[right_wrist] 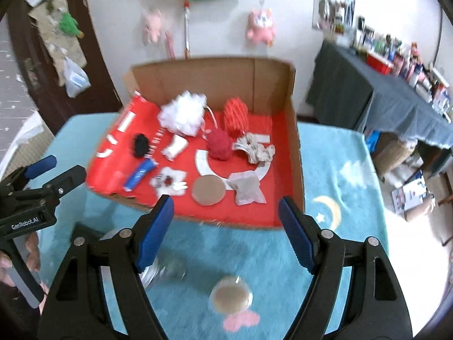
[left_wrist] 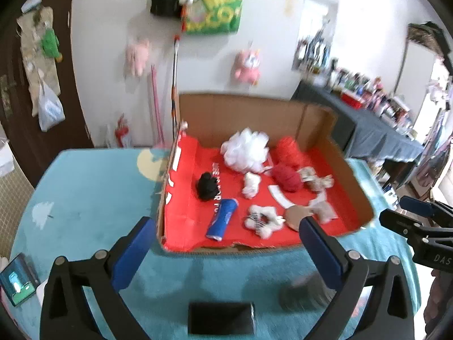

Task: Organize soft objects

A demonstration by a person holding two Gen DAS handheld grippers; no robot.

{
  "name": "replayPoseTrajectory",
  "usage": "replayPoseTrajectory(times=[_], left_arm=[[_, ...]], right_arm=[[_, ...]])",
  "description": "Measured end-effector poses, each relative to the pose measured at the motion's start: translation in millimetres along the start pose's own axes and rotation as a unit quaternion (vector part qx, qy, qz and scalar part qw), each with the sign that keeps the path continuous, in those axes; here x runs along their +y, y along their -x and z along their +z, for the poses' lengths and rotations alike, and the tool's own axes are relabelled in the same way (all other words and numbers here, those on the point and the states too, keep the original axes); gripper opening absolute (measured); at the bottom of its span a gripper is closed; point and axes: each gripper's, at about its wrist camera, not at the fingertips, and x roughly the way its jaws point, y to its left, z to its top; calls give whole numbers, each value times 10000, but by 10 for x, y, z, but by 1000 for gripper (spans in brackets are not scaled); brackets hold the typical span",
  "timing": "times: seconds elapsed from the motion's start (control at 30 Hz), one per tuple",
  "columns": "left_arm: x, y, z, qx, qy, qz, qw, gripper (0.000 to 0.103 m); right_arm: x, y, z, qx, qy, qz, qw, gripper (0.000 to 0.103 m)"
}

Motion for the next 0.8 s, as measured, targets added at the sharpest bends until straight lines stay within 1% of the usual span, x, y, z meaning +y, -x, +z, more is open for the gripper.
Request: replayPoseTrajectory(times=[0.07, 0.13, 0.2, 0.27, 0.43, 0.53, 0.63, 0.7, 0.8], left_arm=[[-64, 227, -148, -251, -120, -79, 9996, 103], [-138, 424, -343, -435, -210, -195, 9986, 103], [-206, 547, -558, -534, -260, -375, 9975, 103], [-268, 598, -776, -527, -279, -475, 9971, 103], [-343, 475, -1157, -308, -262, -519, 9978, 103], [-335, 274, -1336, -51, -189, -522, 9984, 103], [-323, 72, -1504, 213, -196, -329, 9990, 103], [-305, -81, -1610, 406, -162, -201, 9988, 103], [-263, -229, -1722, 583, -83, -93, 9982, 103]], right_arm=[[74, 220, -192, -279, 77, -16, 9996, 89], [147, 410, -446, -564, 160, -19, 9983, 91], [176, 504, -674, -685, 109, 45, 9976, 93], [195, 516, -894, -712, 15, 123, 9974, 95], [226, 345, -1349, -580, -53, -32, 9983, 95], [221, 165, -1560, -424, -103, -116, 9990, 95], [219, -48, -1731, -272, -89, -333, 9990, 95], [198, -170, -1823, -153, -131, -374, 9991, 95], [153, -324, -1898, -8, -201, -476, 9987, 95]])
